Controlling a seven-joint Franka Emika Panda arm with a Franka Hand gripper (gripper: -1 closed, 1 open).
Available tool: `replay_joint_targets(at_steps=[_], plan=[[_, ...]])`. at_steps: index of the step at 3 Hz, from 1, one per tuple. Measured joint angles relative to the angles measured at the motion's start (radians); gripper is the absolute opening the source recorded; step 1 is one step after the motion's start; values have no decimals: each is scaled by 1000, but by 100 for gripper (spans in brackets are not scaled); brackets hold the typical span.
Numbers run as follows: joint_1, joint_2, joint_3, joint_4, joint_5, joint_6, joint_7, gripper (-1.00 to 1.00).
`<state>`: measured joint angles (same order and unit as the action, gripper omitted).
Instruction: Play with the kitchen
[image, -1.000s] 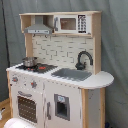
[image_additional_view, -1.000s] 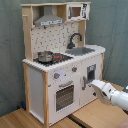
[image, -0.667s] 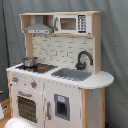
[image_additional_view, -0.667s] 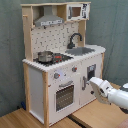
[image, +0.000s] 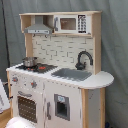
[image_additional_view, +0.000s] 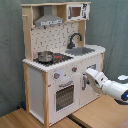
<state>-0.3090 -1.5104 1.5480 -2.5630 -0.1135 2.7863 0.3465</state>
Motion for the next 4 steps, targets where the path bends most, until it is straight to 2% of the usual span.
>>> replay_joint_targets(at_steps=[1,4], plan=[[-42,1,-6,-1,-51,11,82,100],[-127,0,84,0,-51,57,410,100]])
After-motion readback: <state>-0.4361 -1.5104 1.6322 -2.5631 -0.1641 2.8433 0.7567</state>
